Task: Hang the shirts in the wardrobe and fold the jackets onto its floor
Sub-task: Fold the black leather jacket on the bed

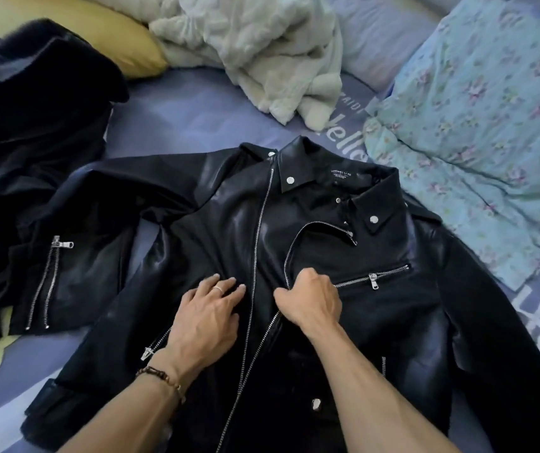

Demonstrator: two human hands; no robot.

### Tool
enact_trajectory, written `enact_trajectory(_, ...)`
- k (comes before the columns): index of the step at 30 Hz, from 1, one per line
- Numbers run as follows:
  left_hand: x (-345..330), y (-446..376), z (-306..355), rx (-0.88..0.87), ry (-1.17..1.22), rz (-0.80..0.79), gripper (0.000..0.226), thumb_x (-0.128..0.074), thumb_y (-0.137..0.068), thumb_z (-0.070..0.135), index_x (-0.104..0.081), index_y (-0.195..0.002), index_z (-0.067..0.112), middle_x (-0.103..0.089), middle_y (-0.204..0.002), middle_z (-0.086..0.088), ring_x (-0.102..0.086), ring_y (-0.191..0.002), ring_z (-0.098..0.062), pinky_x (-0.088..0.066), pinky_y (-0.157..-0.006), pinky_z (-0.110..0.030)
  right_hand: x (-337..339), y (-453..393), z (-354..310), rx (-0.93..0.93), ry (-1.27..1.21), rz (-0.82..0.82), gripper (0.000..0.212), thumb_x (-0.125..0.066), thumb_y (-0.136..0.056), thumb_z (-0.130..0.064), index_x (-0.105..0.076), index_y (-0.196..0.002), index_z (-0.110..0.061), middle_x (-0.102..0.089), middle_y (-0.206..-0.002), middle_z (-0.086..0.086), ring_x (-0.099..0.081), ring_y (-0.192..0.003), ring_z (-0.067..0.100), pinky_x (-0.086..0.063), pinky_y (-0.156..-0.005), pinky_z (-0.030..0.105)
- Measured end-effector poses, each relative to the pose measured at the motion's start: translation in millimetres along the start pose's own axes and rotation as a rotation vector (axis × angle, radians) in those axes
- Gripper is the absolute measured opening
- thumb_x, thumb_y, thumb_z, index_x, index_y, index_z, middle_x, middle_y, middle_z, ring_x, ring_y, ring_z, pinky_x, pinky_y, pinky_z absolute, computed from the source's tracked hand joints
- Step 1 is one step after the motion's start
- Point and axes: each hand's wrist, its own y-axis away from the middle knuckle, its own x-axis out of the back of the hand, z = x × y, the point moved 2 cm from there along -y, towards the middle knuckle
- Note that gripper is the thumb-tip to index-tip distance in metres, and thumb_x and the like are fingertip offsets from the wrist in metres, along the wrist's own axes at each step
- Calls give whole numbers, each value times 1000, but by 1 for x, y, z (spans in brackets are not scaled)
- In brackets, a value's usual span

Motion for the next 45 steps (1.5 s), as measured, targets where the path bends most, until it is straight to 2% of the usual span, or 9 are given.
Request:
enact_trajectory(6, 35, -71, -4, 136, 205, -97, 14, -49, -94, 31, -61, -100, 30, -71, -90, 4, -64, -94, -23, -49, -77, -35, 2, -14, 24, 69, -459, -234, 40, -59, -89, -44, -62, -73, -8, -61, -57, 1, -58, -54, 13, -53, -63, 32)
enact_trajectory(9, 51, -130, 15, 104, 255, 27, 11, -49, -90, 29, -44, -99, 29, -67, -78, -1, -64, -79, -32, -50, -69, -41, 32, -59, 33, 141, -402, 40, 22, -60, -89, -30, -58, -110, -27, -66, -68, -2, -64, -76, 23, -50, -76, 37)
enact_trajectory(12, 60, -188, 54, -49, 179, 45, 42, -51, -89, 28, -39, -128, 37, -70, -84, -6, -65, -84, -35, -51, -72, -43, 59, -96, 36, 285, -49, 49, 74, -55, -89, -22, -19, -150, -43, -68, -88, 7, -64, -87, 32, -51, -80, 40)
enact_trajectory(15, 60, -237, 87, -101, 46, -103, 68, -56, -89, 24, -29, -148, 42, -71, -96, -10, -64, -94, -34, -50, -79, -41, 64, -116, 39, 305, 28, 86, 54, -47, -94, -19, -38, -143, -37, -70, -98, 11, -65, -93, 36, -50, -78, 40)
enact_trajectory(19, 51, -268, 95, -42, -33, -223, 35, -64, -88, 31, -56, -122, 30, -68, -104, -9, -64, -101, -34, -51, -82, -39, 55, -117, 54, 309, -126, 137, 34, -42, -96, -17, -52, -127, -30, -71, -90, 14, -64, -88, 40, -46, -71, 40)
enact_trajectory(25, 44, -271, 103, 19, 589, -239, 11, -60, -92, 10, -55, -87, 17, -69, -69, -9, -66, -52, -21, -58, -55, -31, 56, -121, 58, 341, -252, 230, 25, -49, -93, -18, -57, -114, -28, -69, -71, 6, -65, -72, 33, -47, -65, 38)
enact_trajectory(33, 70, -243, 74, 338, 1288, -291, 29, -30, -107, 36, -47, -131, 35, -71, -101, -13, -73, -86, -25, -57, -69, -30, 68, -108, 1, 458, -255, 516, 28, -60, -78, -9, -64, -101, -24, -66, -60, 6, -64, -58, 34, -46, -49, 35)
enact_trajectory(39, 48, -159, 13, 395, 674, 22, 1, -65, -90, 28, -65, -89, 28, -69, -77, 12, -65, -73, -3, -53, -77, -30, 43, -139, -21, 221, -147, 46, 71, -49, -92, -16, -13, -154, -20, -66, -114, 10, -60, -106, 32, -45, -84, 40)
enact_trajectory(45, 66, -120, -23, 309, 322, 400, 17, -63, -87, 20, -66, -103, 20, -62, -93, 9, -60, -93, -17, -50, -81, -37, 14, -99, -43, 663, -144, 278, 56, -51, -83, -17, -48, -139, -17, -62, -126, 1, -55, -116, 20, -51, -91, 45)
